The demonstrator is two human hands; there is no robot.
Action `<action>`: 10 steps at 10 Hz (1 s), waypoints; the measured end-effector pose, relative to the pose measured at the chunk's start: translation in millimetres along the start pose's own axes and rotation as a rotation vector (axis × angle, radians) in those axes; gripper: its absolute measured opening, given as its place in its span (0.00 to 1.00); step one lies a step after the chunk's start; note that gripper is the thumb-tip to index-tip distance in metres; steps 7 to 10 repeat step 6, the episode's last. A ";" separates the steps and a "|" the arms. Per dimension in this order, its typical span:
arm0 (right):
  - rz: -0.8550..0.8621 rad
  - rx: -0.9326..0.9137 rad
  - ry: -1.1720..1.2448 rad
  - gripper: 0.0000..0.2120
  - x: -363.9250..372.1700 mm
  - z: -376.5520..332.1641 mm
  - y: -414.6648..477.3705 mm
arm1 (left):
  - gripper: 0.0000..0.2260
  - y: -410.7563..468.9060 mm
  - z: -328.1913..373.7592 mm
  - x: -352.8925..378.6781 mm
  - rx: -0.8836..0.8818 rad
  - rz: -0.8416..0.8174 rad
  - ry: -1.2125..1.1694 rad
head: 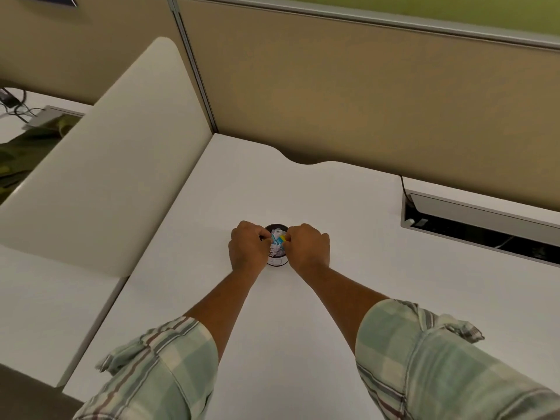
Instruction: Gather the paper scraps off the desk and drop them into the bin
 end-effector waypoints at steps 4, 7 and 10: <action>-0.072 0.041 0.396 0.10 -17.1 13.8 -8.6 | 0.07 -9.0 10.4 -6.3 0.147 -0.038 0.069; -0.067 0.082 0.422 0.16 -29.3 40.4 -20.9 | 0.18 -22.9 12.4 -15.6 0.095 0.009 0.125; -0.067 0.082 0.422 0.16 -29.3 40.4 -20.9 | 0.18 -22.9 12.4 -15.6 0.095 0.009 0.125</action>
Point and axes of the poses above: each hand's wrist, its own y-axis towards the middle knuckle, its own x-axis out of the palm, z = x × y, the point moved 3 cm from there along y, towards the middle knuckle, and after that the axes turned 4 degrees about y, right-handed, at the moved point
